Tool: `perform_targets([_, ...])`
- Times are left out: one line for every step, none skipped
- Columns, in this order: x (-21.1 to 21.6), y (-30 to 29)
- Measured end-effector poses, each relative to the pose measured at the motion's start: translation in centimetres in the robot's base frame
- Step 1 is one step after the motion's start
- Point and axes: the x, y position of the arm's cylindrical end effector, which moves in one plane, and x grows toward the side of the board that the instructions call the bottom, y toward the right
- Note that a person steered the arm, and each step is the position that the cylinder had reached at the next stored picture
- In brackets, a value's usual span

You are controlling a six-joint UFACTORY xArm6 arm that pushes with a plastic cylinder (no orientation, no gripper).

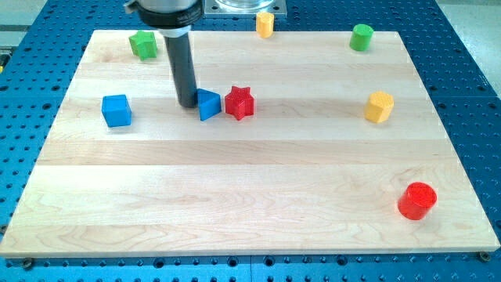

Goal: Push the triangle below to the red star

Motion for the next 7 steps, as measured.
perform_targets([2.1,1.5])
perform_targets([5.2,2.8])
perform_targets([6.5,3.5])
perform_targets([5.9,2.7])
perform_targets([5.2,2.5])
perform_targets([5.0,3.2])
perform_targets([4.4,4.0])
